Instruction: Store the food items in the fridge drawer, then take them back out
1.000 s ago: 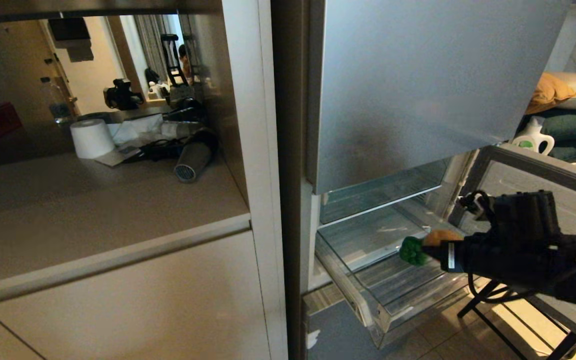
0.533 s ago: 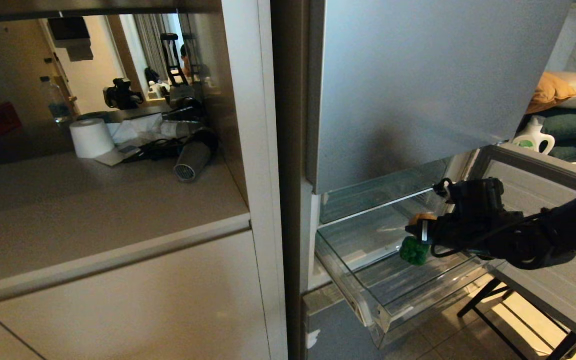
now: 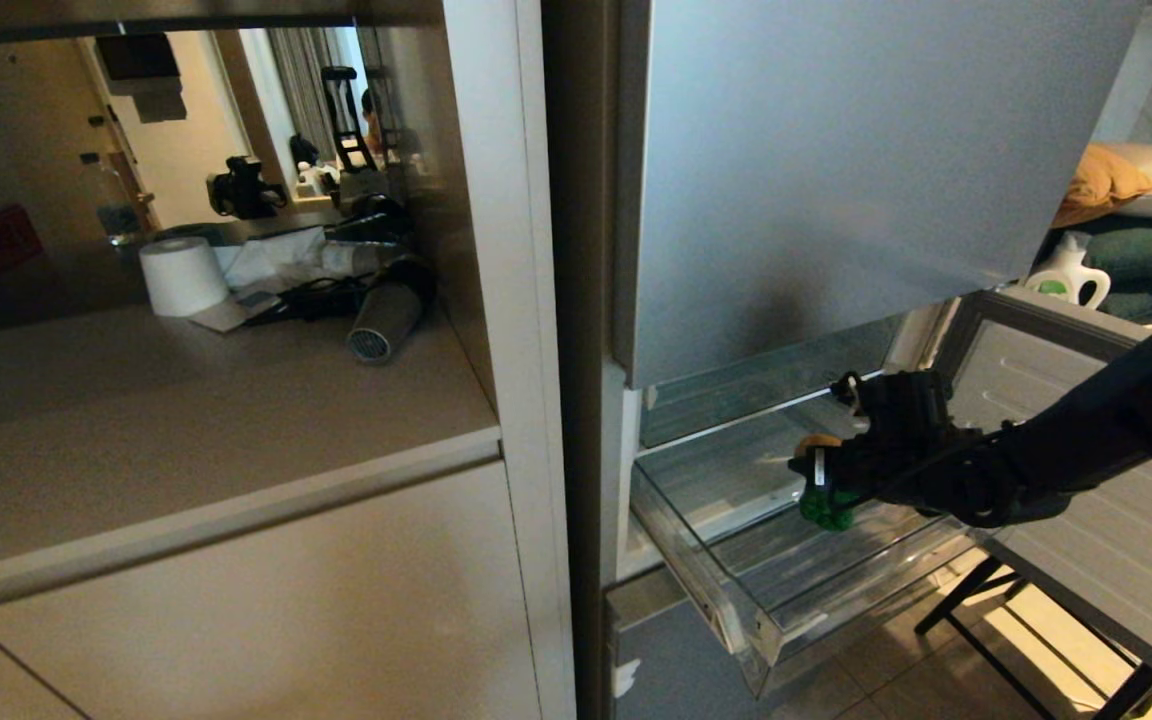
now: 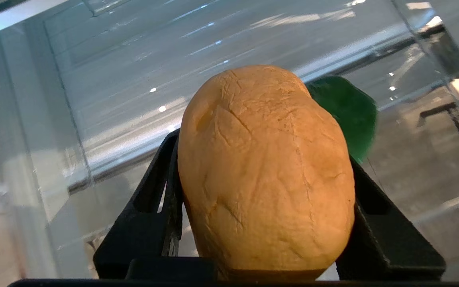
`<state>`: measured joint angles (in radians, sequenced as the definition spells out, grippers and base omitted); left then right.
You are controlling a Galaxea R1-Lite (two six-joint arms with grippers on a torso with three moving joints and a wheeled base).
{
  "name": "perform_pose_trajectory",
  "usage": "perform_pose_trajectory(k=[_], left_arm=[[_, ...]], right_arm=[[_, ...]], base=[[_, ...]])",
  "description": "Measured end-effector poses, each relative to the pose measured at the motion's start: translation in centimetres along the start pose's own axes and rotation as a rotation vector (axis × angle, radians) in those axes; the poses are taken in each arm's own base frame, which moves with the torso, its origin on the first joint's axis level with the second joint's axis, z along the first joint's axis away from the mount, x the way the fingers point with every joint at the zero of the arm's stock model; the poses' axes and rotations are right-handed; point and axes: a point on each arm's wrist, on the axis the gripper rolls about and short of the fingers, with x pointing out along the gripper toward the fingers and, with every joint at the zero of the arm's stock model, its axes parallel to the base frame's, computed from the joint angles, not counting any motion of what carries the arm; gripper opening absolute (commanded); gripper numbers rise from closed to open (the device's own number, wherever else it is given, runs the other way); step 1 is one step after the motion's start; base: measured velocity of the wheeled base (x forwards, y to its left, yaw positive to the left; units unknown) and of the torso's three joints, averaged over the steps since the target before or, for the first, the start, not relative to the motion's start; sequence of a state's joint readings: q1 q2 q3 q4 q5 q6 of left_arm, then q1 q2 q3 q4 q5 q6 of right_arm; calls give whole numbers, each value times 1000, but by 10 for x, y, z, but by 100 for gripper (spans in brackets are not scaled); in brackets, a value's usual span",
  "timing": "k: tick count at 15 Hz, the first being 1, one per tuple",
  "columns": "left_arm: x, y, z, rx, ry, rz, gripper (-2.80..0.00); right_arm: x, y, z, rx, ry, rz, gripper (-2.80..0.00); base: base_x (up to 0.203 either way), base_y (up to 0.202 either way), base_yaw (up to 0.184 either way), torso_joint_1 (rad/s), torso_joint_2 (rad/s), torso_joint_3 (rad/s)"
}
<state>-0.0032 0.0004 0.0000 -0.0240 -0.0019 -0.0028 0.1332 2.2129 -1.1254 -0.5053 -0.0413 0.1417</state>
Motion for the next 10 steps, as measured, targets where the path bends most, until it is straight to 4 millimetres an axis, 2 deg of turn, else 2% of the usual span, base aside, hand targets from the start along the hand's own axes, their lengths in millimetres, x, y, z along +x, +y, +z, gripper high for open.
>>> perform_pose_trajectory(k=[10], left_arm=[[0, 0, 0, 0, 0, 0, -280]], right_arm=[[46, 3, -7, -12, 4, 3, -280]], base=[[0, 0, 0, 0, 0, 0]])
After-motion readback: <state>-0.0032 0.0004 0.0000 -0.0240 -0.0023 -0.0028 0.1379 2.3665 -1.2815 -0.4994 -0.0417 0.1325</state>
